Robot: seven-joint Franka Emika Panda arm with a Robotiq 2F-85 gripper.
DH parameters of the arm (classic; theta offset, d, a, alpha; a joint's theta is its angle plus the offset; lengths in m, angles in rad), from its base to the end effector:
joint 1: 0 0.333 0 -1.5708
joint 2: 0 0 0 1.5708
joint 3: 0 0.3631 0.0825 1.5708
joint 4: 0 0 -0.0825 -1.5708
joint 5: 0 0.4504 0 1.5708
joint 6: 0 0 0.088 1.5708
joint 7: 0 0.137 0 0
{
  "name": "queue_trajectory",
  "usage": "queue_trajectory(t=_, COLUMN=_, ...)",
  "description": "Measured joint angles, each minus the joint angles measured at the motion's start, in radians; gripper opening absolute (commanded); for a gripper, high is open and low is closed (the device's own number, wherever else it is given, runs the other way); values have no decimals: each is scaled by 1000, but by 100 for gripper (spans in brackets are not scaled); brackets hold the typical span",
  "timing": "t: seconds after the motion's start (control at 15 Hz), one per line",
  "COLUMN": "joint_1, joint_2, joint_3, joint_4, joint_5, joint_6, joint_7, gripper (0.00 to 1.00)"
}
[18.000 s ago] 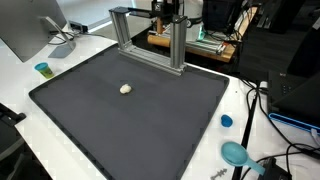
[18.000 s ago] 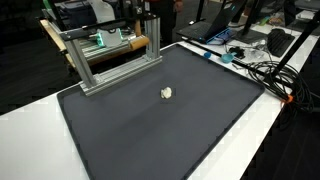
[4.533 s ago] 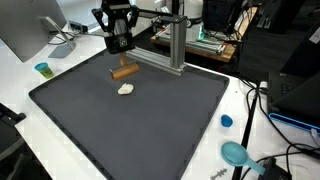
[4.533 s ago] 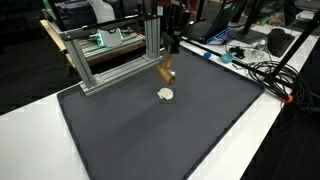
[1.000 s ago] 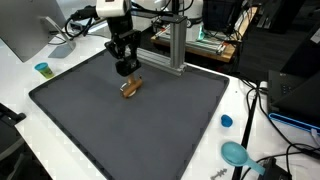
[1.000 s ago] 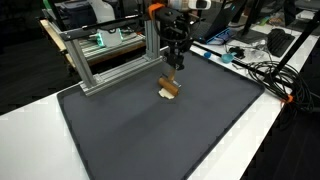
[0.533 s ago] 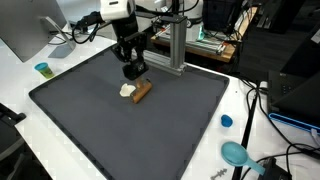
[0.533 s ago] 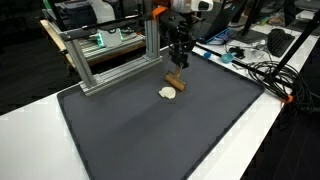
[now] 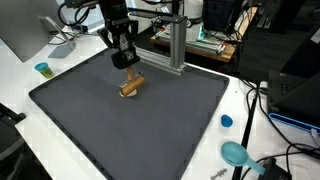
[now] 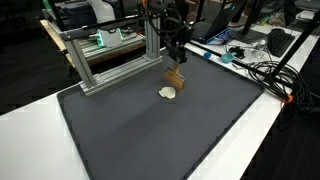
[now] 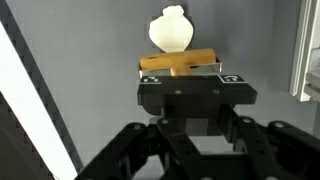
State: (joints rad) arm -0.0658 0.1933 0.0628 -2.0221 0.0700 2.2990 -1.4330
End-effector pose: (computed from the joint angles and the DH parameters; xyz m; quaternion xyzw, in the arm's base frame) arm 0.6595 0.0002 0.3400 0.7689 0.6371 0.0533 0.0026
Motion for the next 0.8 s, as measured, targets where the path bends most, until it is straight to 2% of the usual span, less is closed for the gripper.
queue_trajectory(t=0.8, joint_1=46, joint_2=76, joint_3=-12, joint_4=30, joint_5=-193, joint_6=-17, joint_7=171, gripper=21)
